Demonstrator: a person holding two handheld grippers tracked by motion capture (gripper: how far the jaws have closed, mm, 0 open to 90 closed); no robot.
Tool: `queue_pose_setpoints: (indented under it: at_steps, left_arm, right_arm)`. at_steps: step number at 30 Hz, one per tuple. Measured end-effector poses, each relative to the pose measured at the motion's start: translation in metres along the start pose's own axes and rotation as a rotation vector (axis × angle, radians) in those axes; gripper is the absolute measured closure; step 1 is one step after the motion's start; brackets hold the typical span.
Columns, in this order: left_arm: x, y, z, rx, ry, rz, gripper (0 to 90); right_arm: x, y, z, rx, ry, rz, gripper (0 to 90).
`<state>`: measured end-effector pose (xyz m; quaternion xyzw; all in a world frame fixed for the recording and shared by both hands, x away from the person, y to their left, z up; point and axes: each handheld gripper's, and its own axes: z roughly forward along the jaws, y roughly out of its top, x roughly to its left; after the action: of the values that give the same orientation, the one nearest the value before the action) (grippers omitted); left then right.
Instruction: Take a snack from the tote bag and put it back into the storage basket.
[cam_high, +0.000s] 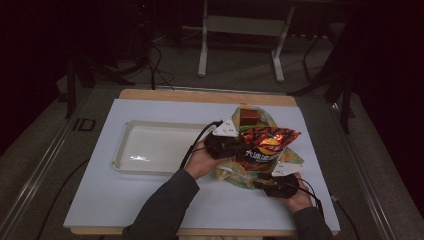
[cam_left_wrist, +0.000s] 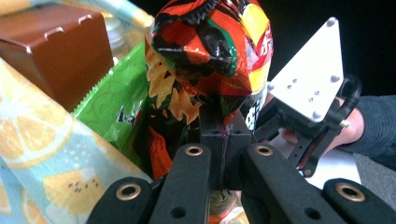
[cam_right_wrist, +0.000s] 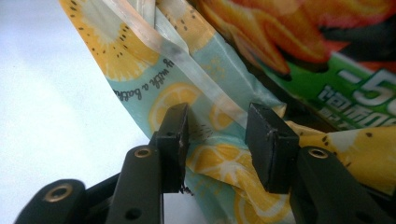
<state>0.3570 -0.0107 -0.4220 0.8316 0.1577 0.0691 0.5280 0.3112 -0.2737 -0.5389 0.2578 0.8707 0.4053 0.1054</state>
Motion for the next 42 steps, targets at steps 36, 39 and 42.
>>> queue_pose_setpoints:
  at_steps: [36, 39, 42]
  left_arm:
    - [-0.011, 0.041, -0.05, -0.243, 0.026, -0.024, 89.5]
    - [-0.013, 0.043, -0.057, -0.258, 0.023, -0.026, 89.5]
    - [-0.014, 0.045, -0.063, -0.265, 0.026, -0.021, 89.5]
  right_arm:
    - [0.0, 0.0, 0.0, 0.003, -0.002, 0.0, 58.5]
    - [0.0, 0.0, 0.0, 0.003, -0.002, 0.0, 58.4]
    - [0.0, 0.0, 0.0, 0.002, -0.002, 0.0, 58.4]
